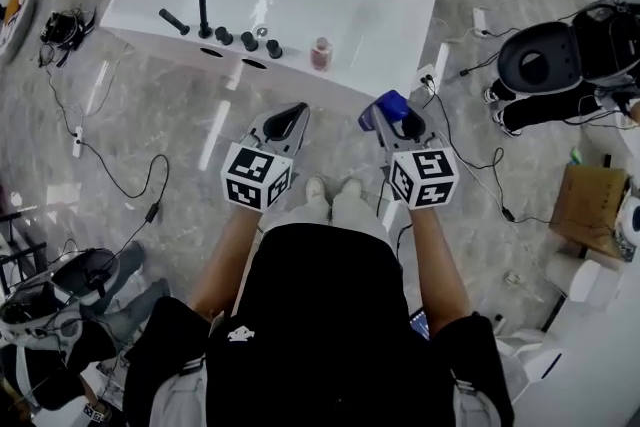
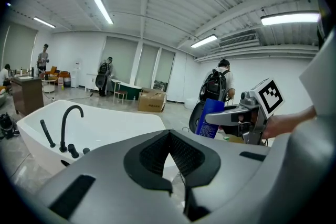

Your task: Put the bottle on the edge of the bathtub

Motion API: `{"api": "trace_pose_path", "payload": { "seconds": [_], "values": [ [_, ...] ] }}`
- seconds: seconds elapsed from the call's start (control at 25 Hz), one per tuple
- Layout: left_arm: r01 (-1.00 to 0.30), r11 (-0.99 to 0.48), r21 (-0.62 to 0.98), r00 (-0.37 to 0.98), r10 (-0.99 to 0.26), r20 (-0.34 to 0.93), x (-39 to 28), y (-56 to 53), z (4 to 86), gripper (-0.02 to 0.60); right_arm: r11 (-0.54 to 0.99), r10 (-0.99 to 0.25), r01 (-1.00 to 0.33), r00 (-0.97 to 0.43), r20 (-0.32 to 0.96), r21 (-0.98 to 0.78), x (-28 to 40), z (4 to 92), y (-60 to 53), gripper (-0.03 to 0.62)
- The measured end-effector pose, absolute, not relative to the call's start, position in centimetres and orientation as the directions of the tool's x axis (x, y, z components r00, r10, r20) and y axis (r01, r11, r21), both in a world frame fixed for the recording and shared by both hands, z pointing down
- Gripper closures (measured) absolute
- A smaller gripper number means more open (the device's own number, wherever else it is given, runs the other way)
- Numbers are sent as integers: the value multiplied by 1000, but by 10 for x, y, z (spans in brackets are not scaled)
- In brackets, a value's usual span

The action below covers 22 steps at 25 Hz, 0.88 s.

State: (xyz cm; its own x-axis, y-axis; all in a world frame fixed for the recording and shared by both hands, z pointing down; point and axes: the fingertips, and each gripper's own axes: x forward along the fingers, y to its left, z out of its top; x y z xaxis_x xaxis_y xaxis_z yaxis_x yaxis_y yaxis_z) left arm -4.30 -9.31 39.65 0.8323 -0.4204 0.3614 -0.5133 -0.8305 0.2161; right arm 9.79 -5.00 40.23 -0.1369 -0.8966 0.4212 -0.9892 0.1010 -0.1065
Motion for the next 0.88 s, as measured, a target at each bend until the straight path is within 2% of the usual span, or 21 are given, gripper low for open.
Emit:
{"api": "trace_pose_path", "payload": {
  "seconds": [0.36, 0.88],
  "values": [
    [-529, -808, 259, 812, -394, 431, -24, -101, 441, 569, 123, -862, -984, -171, 476, -132, 109, 443, -70, 431],
    [-581, -760, 291, 769, -395, 503, 16, -172, 485, 569, 189, -773, -964, -264, 577, -188, 140, 511, -151, 431]
  ]
}}
